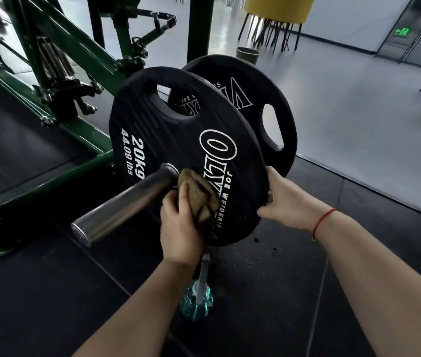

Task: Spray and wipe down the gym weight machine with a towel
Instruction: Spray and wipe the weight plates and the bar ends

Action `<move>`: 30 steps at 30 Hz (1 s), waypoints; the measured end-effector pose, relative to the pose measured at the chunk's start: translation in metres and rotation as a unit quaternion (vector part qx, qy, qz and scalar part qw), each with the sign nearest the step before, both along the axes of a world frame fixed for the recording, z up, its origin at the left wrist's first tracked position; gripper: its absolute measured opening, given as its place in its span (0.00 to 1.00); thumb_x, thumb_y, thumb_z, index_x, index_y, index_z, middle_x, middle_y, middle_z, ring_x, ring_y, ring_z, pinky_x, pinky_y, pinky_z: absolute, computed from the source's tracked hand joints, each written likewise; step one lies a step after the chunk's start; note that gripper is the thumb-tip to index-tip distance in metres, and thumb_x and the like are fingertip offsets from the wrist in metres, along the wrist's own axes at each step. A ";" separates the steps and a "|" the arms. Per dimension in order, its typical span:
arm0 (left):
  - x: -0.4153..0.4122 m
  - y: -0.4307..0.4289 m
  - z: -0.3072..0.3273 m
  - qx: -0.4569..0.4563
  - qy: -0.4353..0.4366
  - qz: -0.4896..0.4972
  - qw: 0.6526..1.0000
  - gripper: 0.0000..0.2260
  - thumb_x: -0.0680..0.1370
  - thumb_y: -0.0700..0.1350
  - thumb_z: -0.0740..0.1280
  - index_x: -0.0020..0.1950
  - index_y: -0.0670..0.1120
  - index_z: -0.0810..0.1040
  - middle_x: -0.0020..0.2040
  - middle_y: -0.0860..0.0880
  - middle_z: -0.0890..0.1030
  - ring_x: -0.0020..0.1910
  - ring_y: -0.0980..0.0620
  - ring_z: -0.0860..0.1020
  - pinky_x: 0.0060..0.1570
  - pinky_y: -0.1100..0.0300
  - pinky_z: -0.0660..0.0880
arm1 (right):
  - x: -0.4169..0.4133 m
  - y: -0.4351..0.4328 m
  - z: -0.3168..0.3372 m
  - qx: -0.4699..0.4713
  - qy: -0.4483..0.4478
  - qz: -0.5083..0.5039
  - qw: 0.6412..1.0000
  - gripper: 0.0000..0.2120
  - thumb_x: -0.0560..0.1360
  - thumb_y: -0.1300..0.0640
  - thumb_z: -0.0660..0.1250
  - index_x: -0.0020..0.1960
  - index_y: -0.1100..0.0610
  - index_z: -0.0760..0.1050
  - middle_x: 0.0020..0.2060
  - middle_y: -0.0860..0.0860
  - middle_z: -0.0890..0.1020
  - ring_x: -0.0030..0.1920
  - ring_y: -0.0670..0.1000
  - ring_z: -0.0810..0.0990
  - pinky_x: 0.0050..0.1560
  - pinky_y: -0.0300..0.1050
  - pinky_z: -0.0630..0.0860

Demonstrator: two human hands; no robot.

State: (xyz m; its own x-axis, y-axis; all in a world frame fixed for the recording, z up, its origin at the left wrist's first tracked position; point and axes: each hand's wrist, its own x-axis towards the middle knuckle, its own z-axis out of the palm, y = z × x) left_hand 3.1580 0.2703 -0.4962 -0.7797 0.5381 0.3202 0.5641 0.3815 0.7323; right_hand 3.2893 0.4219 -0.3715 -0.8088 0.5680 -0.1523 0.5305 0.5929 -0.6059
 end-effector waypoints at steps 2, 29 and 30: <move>0.010 -0.002 -0.004 0.008 -0.031 0.006 0.999 0.39 0.73 0.39 0.75 0.81 0.46 0.59 0.72 0.42 0.65 0.67 0.40 0.71 0.54 0.56 0.70 | 0.000 0.001 0.000 0.004 0.004 0.008 1.000 0.34 0.71 0.65 0.70 0.72 0.51 0.60 0.47 0.54 0.79 0.46 0.57 0.83 0.41 0.53 0.83; -0.025 -0.037 -0.044 -0.214 0.069 -0.136 0.965 0.25 0.74 0.41 0.68 0.70 0.54 0.73 0.63 0.46 0.68 0.64 0.41 0.69 0.58 0.47 0.74 | 0.008 -0.004 -0.006 -0.073 0.039 -0.015 0.996 0.36 0.74 0.72 0.65 0.76 0.51 0.60 0.48 0.48 0.77 0.43 0.51 0.80 0.49 0.59 0.81; -0.030 -0.040 -0.047 -0.221 0.006 -0.095 0.971 0.26 0.74 0.39 0.68 0.71 0.54 0.72 0.62 0.48 0.66 0.64 0.44 0.68 0.59 0.49 0.73 | 0.008 -0.007 -0.005 -0.070 0.042 -0.016 0.996 0.36 0.74 0.71 0.65 0.76 0.50 0.59 0.50 0.50 0.78 0.46 0.56 0.81 0.49 0.61 0.80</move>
